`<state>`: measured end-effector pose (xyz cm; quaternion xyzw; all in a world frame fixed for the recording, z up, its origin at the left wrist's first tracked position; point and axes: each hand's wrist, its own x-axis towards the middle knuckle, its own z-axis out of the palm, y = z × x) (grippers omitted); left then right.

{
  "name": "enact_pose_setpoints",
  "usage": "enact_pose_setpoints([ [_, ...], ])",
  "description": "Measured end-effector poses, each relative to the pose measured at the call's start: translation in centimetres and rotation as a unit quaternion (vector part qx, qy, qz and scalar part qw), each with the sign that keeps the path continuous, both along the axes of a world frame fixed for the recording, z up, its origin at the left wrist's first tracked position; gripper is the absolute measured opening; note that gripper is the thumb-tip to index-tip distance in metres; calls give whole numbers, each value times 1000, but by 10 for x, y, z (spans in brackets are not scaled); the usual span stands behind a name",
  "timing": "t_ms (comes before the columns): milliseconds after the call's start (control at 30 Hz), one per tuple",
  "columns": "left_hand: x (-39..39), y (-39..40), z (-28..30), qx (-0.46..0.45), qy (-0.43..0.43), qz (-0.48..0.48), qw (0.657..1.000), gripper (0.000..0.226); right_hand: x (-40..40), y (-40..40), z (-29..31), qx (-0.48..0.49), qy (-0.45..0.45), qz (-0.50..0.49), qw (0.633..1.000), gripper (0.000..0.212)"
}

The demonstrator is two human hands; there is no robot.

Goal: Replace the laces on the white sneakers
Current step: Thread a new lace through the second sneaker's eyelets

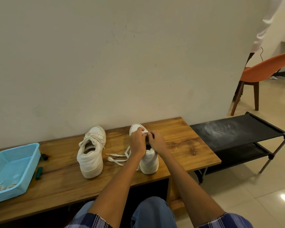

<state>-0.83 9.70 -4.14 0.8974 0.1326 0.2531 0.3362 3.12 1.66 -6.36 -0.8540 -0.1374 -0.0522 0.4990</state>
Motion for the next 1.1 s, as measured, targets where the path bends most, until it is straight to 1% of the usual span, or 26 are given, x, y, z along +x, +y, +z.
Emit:
enact_pose_setpoints([
  [67, 1, 2, -6, -47, -13, 20, 999, 18, 0, 0, -2, 43, 37, 4, 998, 24],
  [133, 4, 3, -10, -63, -21, 23, 998, 19, 2, 0, 1, 130, 126, -1, 983, 23],
  [200, 6, 4, -13, -68, -24, 27, 997, 24, 8, -2, 9, 175, 209, 1, 962, 18],
  [267, 8, 6, -16, -65, -23, 28, 997, 29, 14, -5, 21, 134, 251, 22, 958, 18],
  [333, 10, 6, -19, -73, -23, 34, 996, 29, 20, -5, 29, 64, 268, 36, 961, 25],
  [400, 11, 6, -19, -73, -25, 53, 996, 30, 25, -3, 35, 18, 255, 33, 966, 32],
  [433, 10, 6, -19, -73, -26, 68, 995, 31, 27, -3, 38, 28, 247, 26, 968, 35],
  [467, 9, 5, -18, -79, -28, 83, 993, 31, 30, -2, 41, 77, 248, 10, 966, 35],
  [500, 8, 4, -17, -86, -30, 98, 991, 32, 32, 0, 45, 169, 263, -9, 950, 34],
  [567, 7, 3, -14, -82, -33, 116, 989, 32, 35, -5, 56, 376, 292, -54, 878, 31],
  [600, 6, 3, -13, -76, -31, 122, 989, 33, 37, -11, 60, 437, 287, -81, 848, 28],
  [633, 6, 3, -12, -72, -27, 126, 989, 33, 39, -18, 63, 445, 268, -108, 848, 24],
  [667, 5, 2, -12, -71, -22, 129, 989, 33, 40, -26, 63, 418, 238, -125, 868, 20],
  [700, 4, 2, -12, -73, -19, 131, 988, 34, 41, -34, 63, 354, 195, -127, 906, 18],
  [733, 3, 2, -12, -73, -16, 131, 988, 34, 40, -41, 63, 257, 146, -98, 950, 22],
  [767, 3, 3, -12, -72, -15, 132, 989, 34, 39, -45, 62, 130, 105, -44, 985, 32],
  [800, 3, 3, -12, -71, -13, 132, 989, 34, 38, -46, 59, -1, 89, 24, 996, 43],
  [833, 3, 3, -12, -71, -9, 133, 989, 34, 35, -47, 54, -112, 101, 87, 985, 48],
  [867, 4, 3, -12, -71, -5, 134, 988, 34, 31, -46, 52, -176, 126, 137, 966, 45],
  [900, 4, 3, -12, -71, -2, 135, 988, 34, 28, -46, 49, -189, 139, 152, 960, 39],
  [933, 4, 2, -12, -69, 0, 136, 988, 34, 26, -46, 47, -156, 131, 133, 970, 34],
  [967, 3, 2, -11, -69, 2, 137, 988, 34, 25, -47, 46, -85, 119, 72, 987, 31],
  [1000, 3, 3, -10, -70, 3, 139, 988, 34, 26, -48, 44, 7, 109, -29, 994, 31],
  [1033, 2, 3, -9, -70, 6, 141, 988, 34, 29, -51, 43, 97, 91, -157, 979, 32],
  [1067, 2, 2, -9, -66, 9, 141, 988, 35, 29, -55, 47, 160, 70, -268, 947, 31],
  [1100, 1, 2, -9, -61, 12, 140, 988, 35, 31, -60, 49, 180, 55, -344, 920, 28],
])
